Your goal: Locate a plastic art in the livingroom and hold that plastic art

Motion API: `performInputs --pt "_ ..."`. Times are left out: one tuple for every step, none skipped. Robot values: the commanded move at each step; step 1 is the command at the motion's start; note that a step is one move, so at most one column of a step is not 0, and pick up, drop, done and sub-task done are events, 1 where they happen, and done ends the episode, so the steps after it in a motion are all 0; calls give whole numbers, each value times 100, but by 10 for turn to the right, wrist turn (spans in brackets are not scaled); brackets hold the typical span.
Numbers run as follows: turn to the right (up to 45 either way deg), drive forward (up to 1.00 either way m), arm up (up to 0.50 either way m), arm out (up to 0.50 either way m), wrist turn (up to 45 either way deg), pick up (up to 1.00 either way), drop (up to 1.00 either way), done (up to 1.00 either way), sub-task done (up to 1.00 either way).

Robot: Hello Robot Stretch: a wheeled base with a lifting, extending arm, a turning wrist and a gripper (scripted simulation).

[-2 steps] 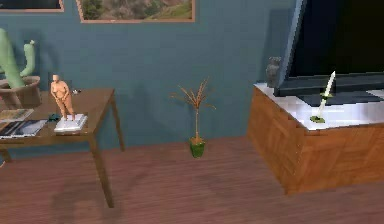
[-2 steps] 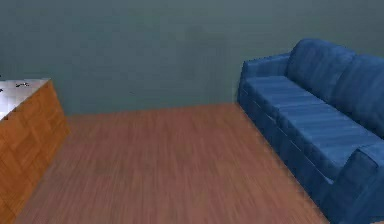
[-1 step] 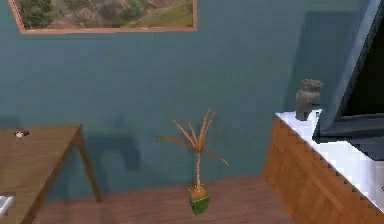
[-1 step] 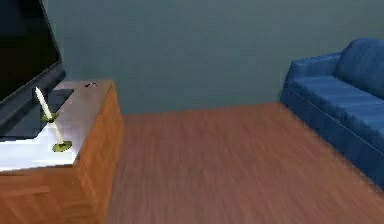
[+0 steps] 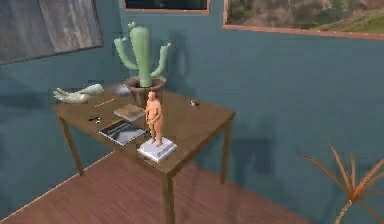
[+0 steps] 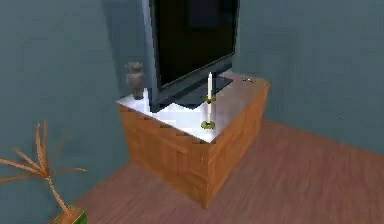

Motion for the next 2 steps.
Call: performInputs --pt "-450 0 0 0 0 0 0 0 0" --pt "-450 0 0 0 0 0 0 0 0"
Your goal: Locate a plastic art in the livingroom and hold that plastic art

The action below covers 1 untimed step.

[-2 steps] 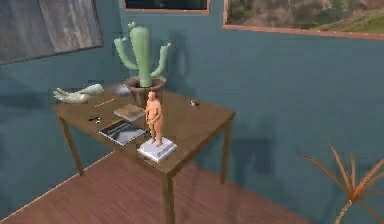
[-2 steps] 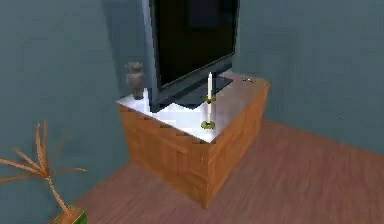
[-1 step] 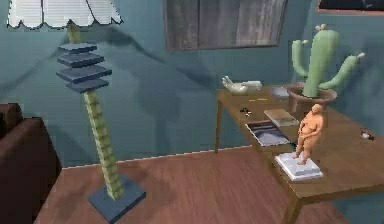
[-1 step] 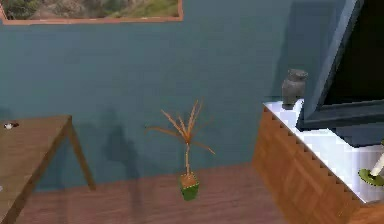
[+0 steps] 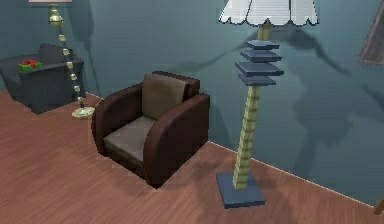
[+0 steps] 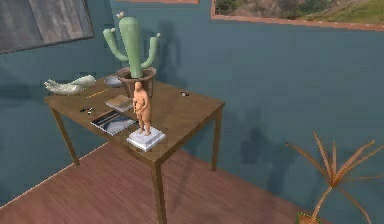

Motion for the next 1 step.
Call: performInputs --pt "-90 0 0 0 0 0 0 0 0"
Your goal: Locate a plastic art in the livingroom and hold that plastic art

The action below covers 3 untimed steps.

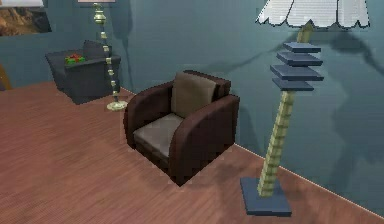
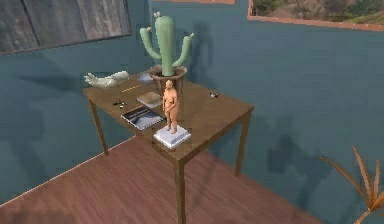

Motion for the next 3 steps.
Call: performInputs --pt "0 0 50 0 0 0 0 0 0" --pt "0 0 32 0 0 0 0 0 0" --pt "0 0 0 50 0 0 0 0 0"
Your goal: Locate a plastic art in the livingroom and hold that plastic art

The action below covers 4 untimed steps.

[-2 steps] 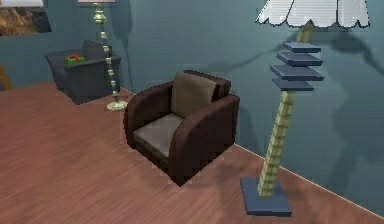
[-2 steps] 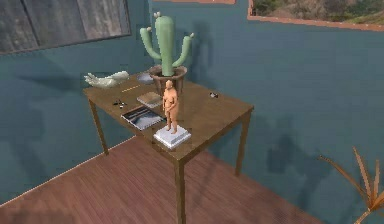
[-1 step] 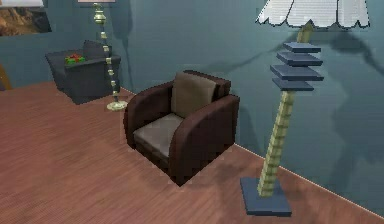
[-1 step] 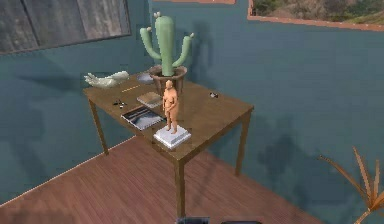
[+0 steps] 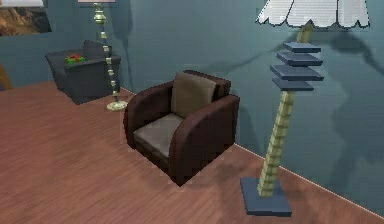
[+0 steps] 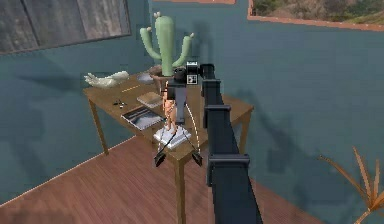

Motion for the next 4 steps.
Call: performInputs --pt "0 0 0 0 450 0 0 0 0" --pt "0 0 0 0 450 0 0 0 0" --pt "0 0 0 0 450 0 0 0 0" --pt "0 0 0 0 240 0 0 0 0"
